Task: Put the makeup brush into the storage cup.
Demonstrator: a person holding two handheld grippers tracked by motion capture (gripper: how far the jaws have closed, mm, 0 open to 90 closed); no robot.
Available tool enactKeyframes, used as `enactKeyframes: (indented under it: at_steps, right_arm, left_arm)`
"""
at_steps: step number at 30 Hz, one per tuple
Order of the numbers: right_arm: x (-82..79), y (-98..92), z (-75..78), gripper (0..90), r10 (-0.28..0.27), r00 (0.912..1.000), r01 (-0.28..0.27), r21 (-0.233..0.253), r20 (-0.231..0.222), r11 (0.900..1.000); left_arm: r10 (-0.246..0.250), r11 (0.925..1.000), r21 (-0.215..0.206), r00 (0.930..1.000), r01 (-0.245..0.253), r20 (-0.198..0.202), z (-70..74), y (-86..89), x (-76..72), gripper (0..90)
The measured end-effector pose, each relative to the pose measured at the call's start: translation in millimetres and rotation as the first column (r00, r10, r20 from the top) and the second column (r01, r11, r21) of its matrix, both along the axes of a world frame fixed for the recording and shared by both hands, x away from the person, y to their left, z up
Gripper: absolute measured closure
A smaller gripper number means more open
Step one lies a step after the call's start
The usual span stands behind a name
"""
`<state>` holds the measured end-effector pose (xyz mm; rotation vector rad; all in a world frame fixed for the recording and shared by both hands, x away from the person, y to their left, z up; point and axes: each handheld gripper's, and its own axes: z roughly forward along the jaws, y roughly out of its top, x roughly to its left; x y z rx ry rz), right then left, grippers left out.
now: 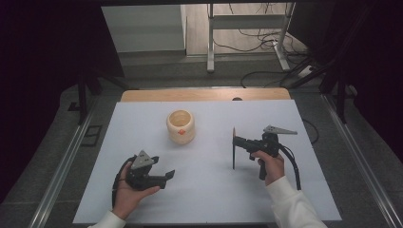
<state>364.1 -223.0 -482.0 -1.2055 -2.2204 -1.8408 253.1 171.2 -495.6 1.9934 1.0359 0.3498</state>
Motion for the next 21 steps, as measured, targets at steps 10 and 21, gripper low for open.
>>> enactKeyframes:
  at_steps: [10,21]
  right_arm:
    - [-0.8,0.5,0.9,84.4,0.003,1.0,-0.003,-0.002,0.005,1.0]
    - [-0.7,0.5,0.9,84.4,0.007,0.9999,-0.007,-0.002,0.012,1.0]
  left_arm:
    - [-0.045,0.9984,-0.034,0.9989,0.044,-0.01,6.7,-26.4,12.2,19.4]
    - [-0.072,0.9961,-0.053,0.9972,0.071,-0.02,11.4,-51.6,26.8,20.1]
